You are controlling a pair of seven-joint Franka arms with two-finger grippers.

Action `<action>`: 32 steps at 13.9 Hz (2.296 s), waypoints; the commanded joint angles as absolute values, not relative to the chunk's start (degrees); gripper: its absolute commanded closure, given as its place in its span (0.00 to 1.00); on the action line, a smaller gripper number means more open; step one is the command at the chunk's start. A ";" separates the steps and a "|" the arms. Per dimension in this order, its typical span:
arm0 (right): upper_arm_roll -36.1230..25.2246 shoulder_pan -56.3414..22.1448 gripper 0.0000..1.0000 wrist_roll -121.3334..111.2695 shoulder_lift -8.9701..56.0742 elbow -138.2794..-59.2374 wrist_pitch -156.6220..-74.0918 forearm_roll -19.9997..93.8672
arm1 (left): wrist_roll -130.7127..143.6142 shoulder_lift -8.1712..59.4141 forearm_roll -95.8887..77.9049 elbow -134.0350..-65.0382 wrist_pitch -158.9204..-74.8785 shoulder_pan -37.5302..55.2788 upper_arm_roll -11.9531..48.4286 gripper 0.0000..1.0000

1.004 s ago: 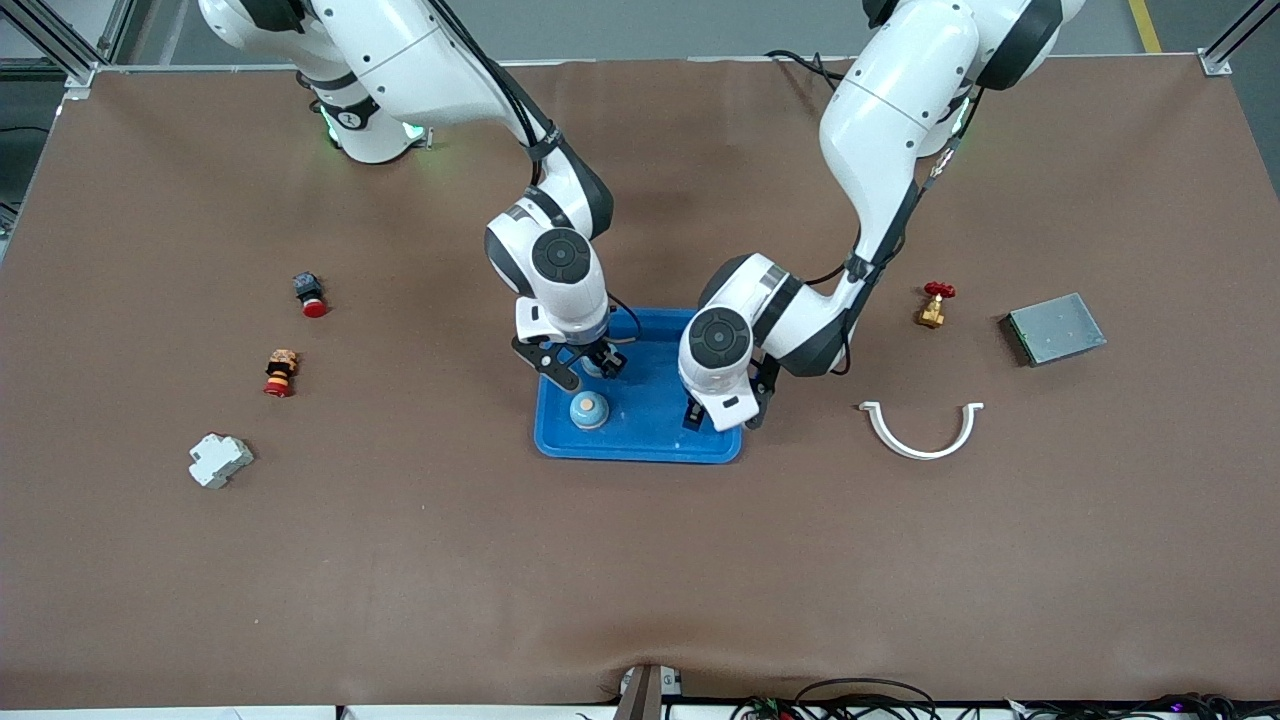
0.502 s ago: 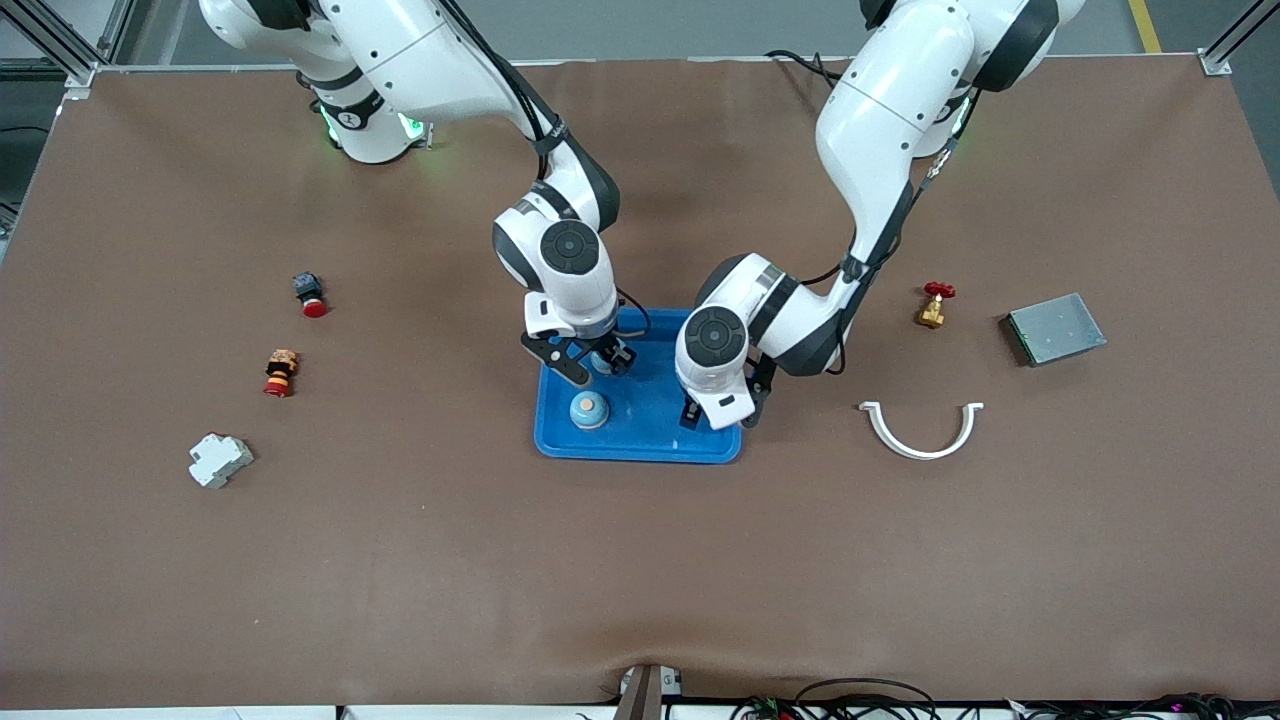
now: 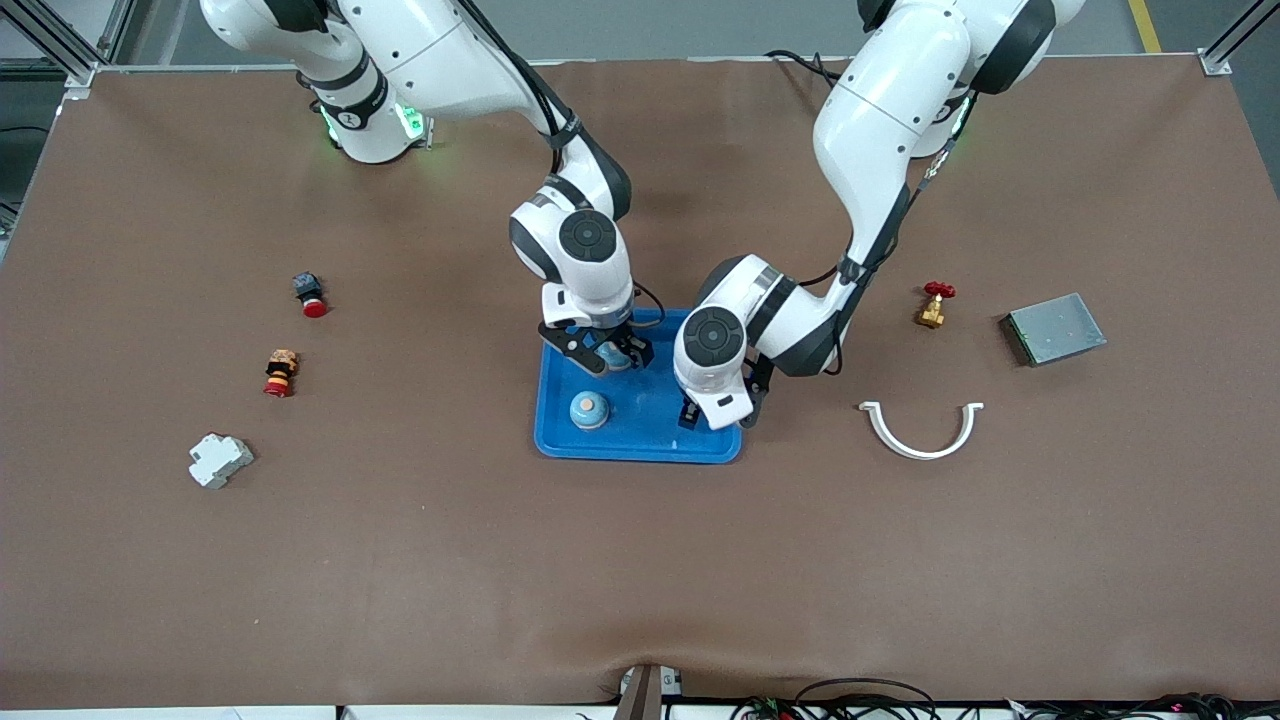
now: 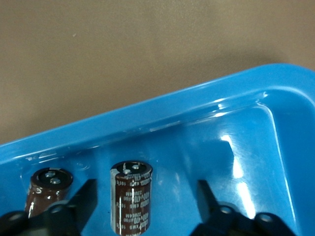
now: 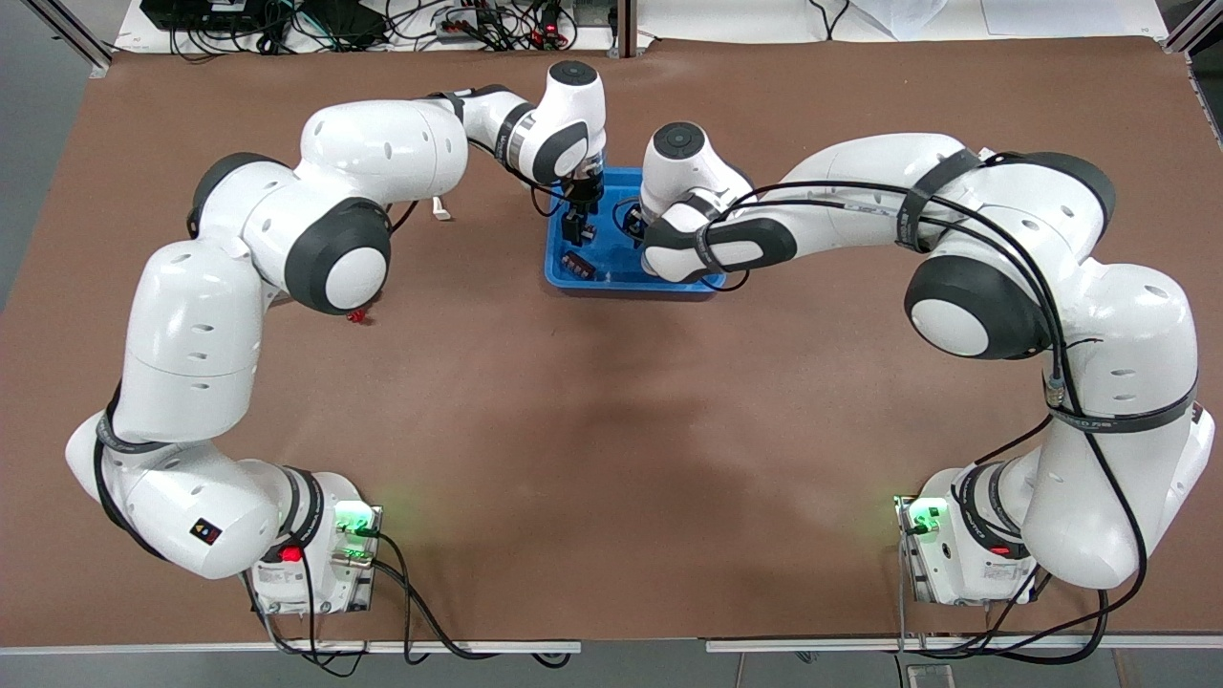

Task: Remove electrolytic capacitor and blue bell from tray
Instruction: 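Close both grippers and lift the capacitor and bell from the tray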

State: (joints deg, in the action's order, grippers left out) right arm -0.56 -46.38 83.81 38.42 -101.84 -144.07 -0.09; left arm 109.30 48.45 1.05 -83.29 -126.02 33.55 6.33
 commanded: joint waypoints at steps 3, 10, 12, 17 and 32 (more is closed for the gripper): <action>-1.05 -47.46 0.44 85.08 39.29 -100.72 -144.32 -0.79 | 111.09 48.96 2.55 -82.27 -126.30 34.10 5.71 0.92; -1.32 -45.88 0.00 84.46 39.20 -100.55 -144.32 -1.14 | 109.96 47.73 3.42 -82.18 -125.60 33.66 5.71 1.00; -1.41 -45.79 0.00 84.55 39.20 -100.46 -144.49 -1.14 | 107.24 44.84 4.57 -82.18 -122.02 32.18 5.80 1.00; -1.41 -45.79 0.64 84.29 39.29 -100.28 -145.11 -1.32 | 99.33 34.57 3.69 -85.94 -116.37 28.57 6.50 1.00; -1.05 -30.51 1.00 51.89 19.62 -105.70 -123.48 4.48 | 50.75 4.32 -0.53 -122.50 -121.98 8.02 6.59 1.00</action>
